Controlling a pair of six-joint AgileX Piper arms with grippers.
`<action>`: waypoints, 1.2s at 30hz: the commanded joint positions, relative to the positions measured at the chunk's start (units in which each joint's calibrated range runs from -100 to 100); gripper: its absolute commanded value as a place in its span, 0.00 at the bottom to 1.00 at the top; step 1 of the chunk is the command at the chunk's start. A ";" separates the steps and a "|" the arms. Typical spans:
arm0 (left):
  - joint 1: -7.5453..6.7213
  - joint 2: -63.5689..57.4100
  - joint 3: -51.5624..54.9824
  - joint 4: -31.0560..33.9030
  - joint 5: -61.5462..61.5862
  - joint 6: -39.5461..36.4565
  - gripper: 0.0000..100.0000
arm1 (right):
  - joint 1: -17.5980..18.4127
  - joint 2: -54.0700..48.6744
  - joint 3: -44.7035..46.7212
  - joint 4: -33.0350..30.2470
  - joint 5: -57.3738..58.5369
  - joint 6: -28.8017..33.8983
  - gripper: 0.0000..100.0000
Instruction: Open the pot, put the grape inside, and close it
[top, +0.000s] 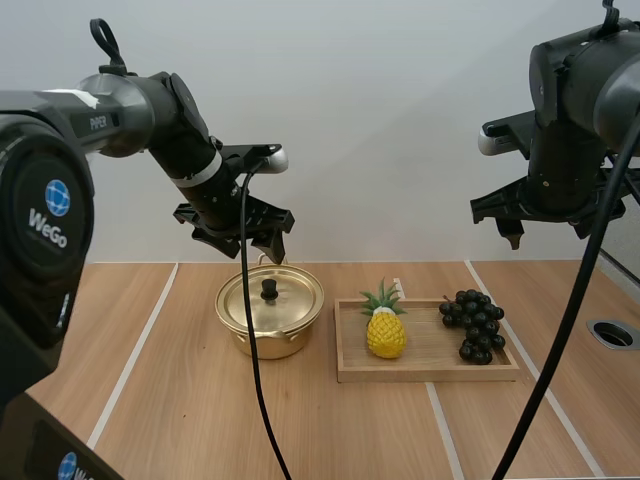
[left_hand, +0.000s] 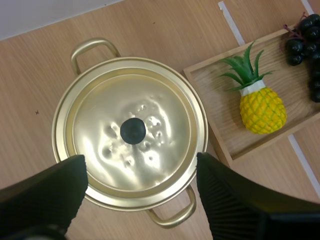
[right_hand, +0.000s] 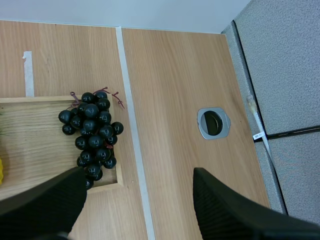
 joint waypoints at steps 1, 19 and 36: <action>-0.06 1.06 0.12 -1.19 -4.68 0.53 1.00 | -0.20 -0.42 0.10 -0.02 0.13 0.18 1.00; -2.04 11.59 0.12 -0.80 -7.43 3.89 1.00 | -0.20 -0.42 0.10 -0.02 0.13 0.18 1.00; -3.52 14.60 0.12 4.98 -13.47 0.81 1.00 | -0.20 -0.42 0.10 -0.02 -0.18 0.18 1.00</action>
